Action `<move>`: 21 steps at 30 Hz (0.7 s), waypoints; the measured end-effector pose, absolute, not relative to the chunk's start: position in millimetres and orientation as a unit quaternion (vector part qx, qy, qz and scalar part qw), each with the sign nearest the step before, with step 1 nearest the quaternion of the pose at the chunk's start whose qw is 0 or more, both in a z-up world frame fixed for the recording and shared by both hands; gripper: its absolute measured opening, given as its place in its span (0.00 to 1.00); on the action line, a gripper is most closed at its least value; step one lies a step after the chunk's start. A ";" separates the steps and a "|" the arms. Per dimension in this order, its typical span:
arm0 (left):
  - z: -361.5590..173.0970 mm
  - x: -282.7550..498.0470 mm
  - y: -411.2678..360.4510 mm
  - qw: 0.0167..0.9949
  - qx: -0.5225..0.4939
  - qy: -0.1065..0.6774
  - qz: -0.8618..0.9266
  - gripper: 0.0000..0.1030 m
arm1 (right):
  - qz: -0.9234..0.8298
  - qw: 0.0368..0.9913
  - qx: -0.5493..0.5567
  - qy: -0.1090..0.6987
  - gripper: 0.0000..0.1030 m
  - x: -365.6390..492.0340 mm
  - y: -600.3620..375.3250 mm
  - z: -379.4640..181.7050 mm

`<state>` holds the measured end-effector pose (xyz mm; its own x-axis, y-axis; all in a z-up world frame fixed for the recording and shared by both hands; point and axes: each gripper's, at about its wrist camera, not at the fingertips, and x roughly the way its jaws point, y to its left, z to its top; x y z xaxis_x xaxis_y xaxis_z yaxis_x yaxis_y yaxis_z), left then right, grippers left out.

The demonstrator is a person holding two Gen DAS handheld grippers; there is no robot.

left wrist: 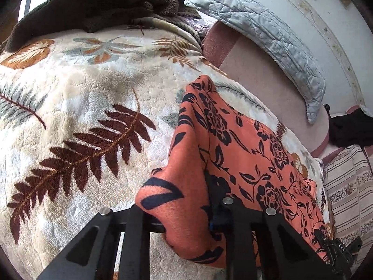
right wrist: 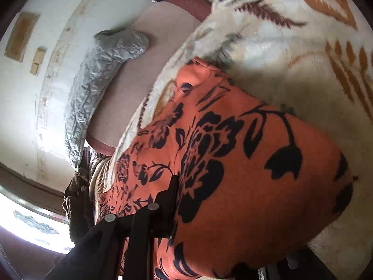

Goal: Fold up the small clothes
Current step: 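Grasp the orange rose-print garment's side edge with the right gripper and lift, then fold the held edge over the garment with the right gripper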

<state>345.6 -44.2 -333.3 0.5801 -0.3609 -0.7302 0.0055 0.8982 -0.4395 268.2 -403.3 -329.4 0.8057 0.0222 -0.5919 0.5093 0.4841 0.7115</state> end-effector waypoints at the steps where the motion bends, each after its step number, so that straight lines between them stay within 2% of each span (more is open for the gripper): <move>1: -329.1 341.7 -44.9 0.868 -0.193 0.444 -0.108 0.22 | -0.147 0.829 0.473 0.262 0.17 262.5 -400.5 -319.8; 5: -315.2 313.0 -35.4 0.869 -0.184 0.442 -0.124 0.21 | -0.152 0.852 0.442 0.237 0.16 232.5 -387.6 -294.5; 8: -314.0 279.2 -22.5 0.868 -0.165 0.451 -0.126 0.22 | -0.149 0.848 0.439 0.258 0.16 208.6 -381.6 -291.2; 12: -335.7 265.5 -12.9 0.839 -0.133 0.517 -0.108 0.40 | -0.153 0.806 0.451 0.351 0.22 188.5 -385.4 -317.3; 14: -327.3 260.2 1.8 0.837 -0.146 0.513 -0.120 0.45 | -0.150 0.772 0.501 0.362 0.26 170.3 -400.6 -327.4; 17: -299.1 248.6 31.2 0.881 -0.136 0.448 -0.067 0.54 | -0.191 0.768 0.521 0.320 0.38 131.6 -425.0 -310.2; 18: -288.9 246.6 36.2 0.897 -0.127 0.421 -0.044 0.57 | -0.219 0.776 0.505 0.308 0.48 120.8 -430.1 -298.7; 19: -280.2 246.6 38.0 0.908 -0.121 0.399 -0.033 0.57 | -0.252 0.787 0.481 0.292 0.52 112.9 -432.7 -285.7; 21: -268.7 251.7 28.5 0.924 -0.097 0.368 -0.040 0.57 | -0.279 0.816 0.431 0.263 0.52 109.0 -429.5 -261.2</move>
